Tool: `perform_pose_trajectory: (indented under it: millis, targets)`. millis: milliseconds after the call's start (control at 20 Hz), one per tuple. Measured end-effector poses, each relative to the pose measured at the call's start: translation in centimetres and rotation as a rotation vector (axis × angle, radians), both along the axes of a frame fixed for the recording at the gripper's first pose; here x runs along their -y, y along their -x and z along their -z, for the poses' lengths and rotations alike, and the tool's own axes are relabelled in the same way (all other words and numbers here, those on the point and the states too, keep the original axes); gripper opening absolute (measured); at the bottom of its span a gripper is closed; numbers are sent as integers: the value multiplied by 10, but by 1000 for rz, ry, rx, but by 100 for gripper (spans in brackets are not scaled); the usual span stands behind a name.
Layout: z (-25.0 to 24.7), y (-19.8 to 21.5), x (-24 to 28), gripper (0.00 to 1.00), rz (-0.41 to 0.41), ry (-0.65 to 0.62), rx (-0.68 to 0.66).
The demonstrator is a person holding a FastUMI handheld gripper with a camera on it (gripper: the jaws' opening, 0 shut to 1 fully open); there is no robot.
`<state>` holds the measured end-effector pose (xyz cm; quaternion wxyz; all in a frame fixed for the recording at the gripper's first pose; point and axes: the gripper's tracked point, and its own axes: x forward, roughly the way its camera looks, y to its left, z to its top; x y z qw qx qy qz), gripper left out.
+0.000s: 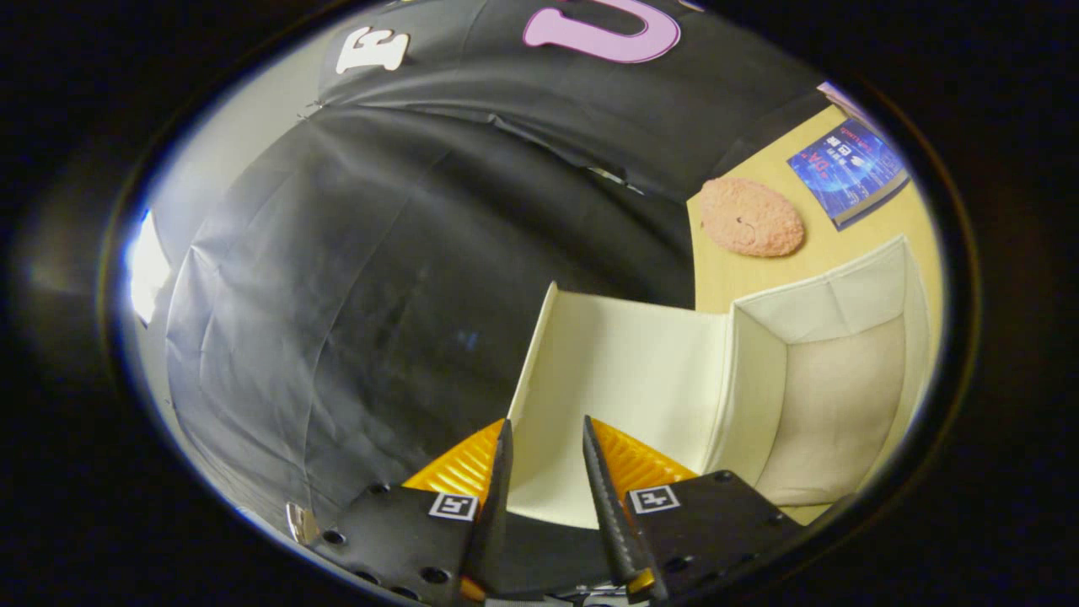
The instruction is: Open the storage box then place both shoes into the box .Put the left shoe in first, then the right shoe, with the right side of both shoes facing outward in a uniform manner.
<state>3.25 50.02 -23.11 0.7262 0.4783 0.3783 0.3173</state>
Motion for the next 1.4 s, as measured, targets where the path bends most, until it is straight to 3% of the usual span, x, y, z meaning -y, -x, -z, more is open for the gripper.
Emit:
perform_pose_trajectory:
  millis: [50,850,1400]
  targets:
    - [0,-1,4,51,4,7,6]
    - [13,-8,163,51,189,157,96]
    - [63,18,273,51,312,270,36]
